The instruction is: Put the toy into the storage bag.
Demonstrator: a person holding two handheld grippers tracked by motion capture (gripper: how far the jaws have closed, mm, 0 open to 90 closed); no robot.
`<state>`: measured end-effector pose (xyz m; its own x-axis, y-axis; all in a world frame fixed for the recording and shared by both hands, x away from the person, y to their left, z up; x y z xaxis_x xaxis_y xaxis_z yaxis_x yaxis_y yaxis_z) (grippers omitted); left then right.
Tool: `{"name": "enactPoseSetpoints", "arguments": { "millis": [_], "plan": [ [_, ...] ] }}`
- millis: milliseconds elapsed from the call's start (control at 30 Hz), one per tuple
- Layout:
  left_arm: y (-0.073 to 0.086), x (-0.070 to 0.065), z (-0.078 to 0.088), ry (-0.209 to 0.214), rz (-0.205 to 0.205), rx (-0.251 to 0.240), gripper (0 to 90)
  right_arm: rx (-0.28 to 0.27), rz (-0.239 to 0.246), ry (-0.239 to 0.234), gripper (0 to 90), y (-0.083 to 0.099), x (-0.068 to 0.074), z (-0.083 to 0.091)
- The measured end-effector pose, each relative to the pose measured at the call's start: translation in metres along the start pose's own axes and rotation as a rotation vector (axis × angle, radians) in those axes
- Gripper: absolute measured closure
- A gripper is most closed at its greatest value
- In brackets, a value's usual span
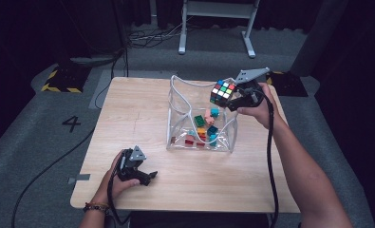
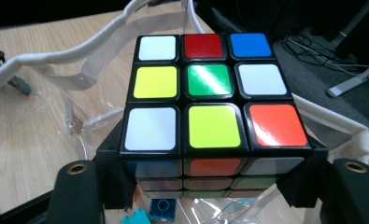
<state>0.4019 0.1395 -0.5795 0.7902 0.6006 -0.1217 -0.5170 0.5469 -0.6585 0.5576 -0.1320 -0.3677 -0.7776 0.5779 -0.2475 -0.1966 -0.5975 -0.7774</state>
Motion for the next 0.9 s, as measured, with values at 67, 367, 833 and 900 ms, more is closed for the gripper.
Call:
{"name": "enactPoseSetpoints", "arguments": {
  "millis": [67,367,833,900],
  "plan": [
    [0.0,0.0,0.0,0.001,0.006,0.0,4.0,0.017,0.004,-0.014,34.1,0.0,0.0,-0.004],
    [0.0,0.0,0.0,0.001,0.002,0.001,4.1,0.112,0.04,-0.04,34.1,0.005,0.001,-0.025],
    [0.0,0.0,0.0,0.002,0.005,-0.003,4.0,0.29,0.113,-0.071,34.1,0.016,0.003,-0.047],
    [0.0,0.0,0.0,0.002,0.005,-0.002,4.1,0.314,0.125,-0.071,34.1,0.017,0.004,-0.047]
  ]
}}
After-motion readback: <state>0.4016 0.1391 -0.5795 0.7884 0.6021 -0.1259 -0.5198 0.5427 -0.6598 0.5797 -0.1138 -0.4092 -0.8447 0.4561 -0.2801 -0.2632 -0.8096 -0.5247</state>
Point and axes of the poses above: each handheld gripper's, and its own axes: z roughly backward along the jaws, y roughly out of its underside, x roughly to its left, the point moved 10 cm from there along -z, roughly forward along the jaws, and after that the axes turned 8 degrees about y, right-handed, at the moved point
